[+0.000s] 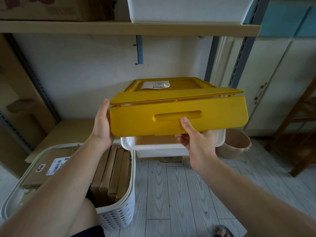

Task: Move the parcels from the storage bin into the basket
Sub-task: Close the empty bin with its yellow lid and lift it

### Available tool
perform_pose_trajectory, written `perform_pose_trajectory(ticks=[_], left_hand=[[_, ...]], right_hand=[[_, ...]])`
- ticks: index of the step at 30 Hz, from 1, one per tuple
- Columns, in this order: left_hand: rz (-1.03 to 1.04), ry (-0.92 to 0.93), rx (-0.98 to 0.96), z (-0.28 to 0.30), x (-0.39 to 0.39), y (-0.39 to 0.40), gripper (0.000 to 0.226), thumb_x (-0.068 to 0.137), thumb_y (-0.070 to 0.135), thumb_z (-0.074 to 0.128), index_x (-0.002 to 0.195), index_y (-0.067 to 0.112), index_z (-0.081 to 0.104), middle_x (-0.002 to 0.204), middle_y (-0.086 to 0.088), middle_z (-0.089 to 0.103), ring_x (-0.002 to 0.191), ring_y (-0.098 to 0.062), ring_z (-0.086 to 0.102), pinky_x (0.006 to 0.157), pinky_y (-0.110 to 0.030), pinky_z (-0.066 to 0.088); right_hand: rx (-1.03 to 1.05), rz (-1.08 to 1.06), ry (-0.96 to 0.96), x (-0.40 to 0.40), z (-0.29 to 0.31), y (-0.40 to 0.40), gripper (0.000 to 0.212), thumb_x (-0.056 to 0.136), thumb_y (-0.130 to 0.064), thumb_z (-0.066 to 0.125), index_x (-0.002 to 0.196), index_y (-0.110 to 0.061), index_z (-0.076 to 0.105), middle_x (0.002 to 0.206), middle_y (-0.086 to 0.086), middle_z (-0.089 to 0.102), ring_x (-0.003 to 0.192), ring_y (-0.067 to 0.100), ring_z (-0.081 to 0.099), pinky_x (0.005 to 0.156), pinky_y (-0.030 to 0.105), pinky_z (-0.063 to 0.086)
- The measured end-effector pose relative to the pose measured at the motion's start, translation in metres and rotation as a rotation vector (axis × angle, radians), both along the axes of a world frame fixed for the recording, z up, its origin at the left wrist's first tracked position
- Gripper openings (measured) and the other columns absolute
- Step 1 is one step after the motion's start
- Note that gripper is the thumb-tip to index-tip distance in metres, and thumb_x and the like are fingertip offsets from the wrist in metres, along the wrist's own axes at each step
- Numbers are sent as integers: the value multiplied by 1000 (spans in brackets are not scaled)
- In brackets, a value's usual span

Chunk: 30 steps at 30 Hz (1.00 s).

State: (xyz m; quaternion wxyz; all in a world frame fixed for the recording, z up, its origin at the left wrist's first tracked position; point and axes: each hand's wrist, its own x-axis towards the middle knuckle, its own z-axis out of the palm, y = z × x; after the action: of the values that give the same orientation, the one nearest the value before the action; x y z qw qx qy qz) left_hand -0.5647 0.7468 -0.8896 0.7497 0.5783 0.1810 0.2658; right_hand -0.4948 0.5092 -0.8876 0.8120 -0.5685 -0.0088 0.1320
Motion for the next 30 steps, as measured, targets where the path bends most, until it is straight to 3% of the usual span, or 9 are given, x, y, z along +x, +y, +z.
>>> perform_pose_trajectory(ticks=[7,12,14,17,21,23,25,27,30], left_hand=[[71,133,-48,-2,5,3,45,100,55,48,139,33,51,123,-5,66,110,-31,64,80,-42,53],[88,150,90,6,15,4,15,106,37,47,108,36,61,109,5,67,103,-21,64,87,-41,49],[112,171,139,6,21,8,22,106,38,47,124,34,59,118,5,65,110,-23,62,95,-45,48],[213,295,504,8,32,21,50,105,39,47,152,24,38,128,4,54,117,-16,55,100,-34,45],[121,405,954,29,53,33,44,106,39,44,144,19,52,149,-3,48,136,-22,46,109,-36,34],[63,444,1067,37,63,32,38,108,38,40,134,18,60,132,0,58,123,-17,51,102,-33,35],[50,483,1163,39,72,32,33,108,40,36,110,21,64,100,-1,59,94,-17,54,86,-31,39],[58,509,1218,40,78,34,47,108,41,35,92,10,65,69,-2,51,66,-20,51,69,-34,38],[47,546,1279,42,78,37,55,109,41,32,83,1,61,57,-1,40,56,-20,45,64,-35,34]], right_hand=[[-16,-35,33,-15,-9,-8,23,83,-24,82,95,-11,66,75,4,75,61,21,72,56,30,58],[-67,-22,21,-21,-15,-12,27,86,-23,79,96,0,69,73,11,75,59,20,73,52,25,58],[-76,-16,11,-20,-17,-12,26,86,-24,78,93,-1,70,72,11,75,60,20,74,53,25,58],[-83,0,5,-20,-18,-12,22,87,-24,78,90,-4,70,69,8,75,61,20,74,55,26,58],[-72,11,5,-19,-20,-12,17,87,-22,77,90,-7,70,70,6,76,61,20,73,56,28,59],[-66,21,-3,-19,-21,-13,14,88,-22,76,91,-9,70,71,6,76,62,20,72,57,29,58],[-60,32,-1,-18,-23,-14,13,88,-21,75,91,-10,70,72,6,76,62,20,72,58,29,58],[-62,42,6,-17,-26,-15,15,88,-22,75,95,-8,70,74,7,76,64,21,73,58,29,58],[-61,51,37,-14,-32,-15,19,89,-21,75,99,-6,70,75,9,76,65,22,72,61,32,59]])
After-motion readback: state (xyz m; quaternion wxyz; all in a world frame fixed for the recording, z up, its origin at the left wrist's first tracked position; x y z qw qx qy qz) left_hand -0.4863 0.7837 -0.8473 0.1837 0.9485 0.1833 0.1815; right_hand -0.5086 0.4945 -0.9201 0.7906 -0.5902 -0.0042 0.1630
